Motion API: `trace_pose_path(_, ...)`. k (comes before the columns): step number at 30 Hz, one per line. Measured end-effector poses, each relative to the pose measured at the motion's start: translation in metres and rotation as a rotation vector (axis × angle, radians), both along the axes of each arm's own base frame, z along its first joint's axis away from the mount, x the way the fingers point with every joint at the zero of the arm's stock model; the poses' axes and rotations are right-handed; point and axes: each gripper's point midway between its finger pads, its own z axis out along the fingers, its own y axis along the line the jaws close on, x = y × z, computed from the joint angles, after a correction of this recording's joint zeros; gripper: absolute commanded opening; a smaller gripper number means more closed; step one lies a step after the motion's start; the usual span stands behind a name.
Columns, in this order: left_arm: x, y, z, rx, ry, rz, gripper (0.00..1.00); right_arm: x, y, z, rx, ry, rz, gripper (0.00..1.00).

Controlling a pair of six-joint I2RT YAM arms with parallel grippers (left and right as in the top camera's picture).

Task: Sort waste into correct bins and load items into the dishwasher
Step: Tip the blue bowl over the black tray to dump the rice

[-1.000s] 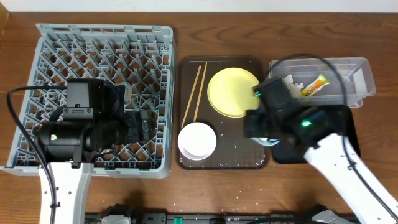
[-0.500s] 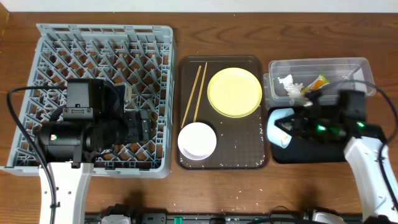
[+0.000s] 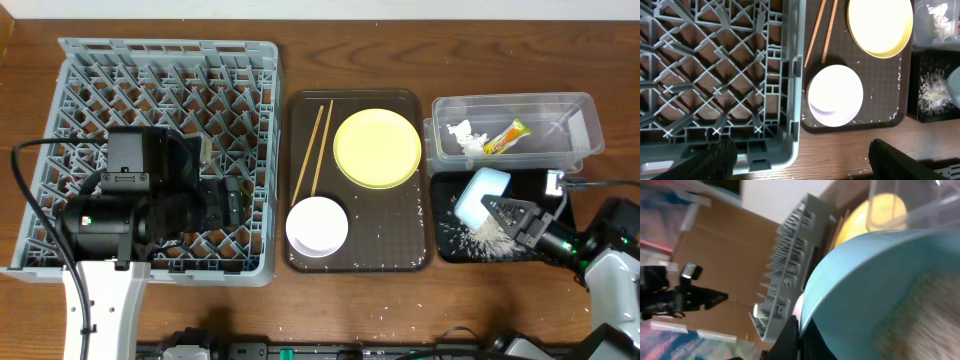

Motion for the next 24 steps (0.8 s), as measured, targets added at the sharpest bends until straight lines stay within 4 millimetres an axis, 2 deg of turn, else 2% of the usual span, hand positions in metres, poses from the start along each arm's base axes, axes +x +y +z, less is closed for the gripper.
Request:
trace_pose_path(7, 0.0, 0.0, 0.0, 0.0, 0.0, 0.0, 0.85, -0.0004, -0.0005, 0.0104, 0.001, -0.106, 0.012, 0.01)
trace_pose_path(13, 0.0, 0.0, 0.0, 0.0, 0.0, 0.0, 0.85, 0.0026, -0.0027, 0.0095, -0.032, -0.145, 0.014, 0.01)
trace_pose_path(24, -0.0003, 0.0, -0.0001, 0.0, 0.002, 0.0, 0.85, 0.009, -0.0071, 0.0071, -0.015, -0.125, 0.007, 0.01)
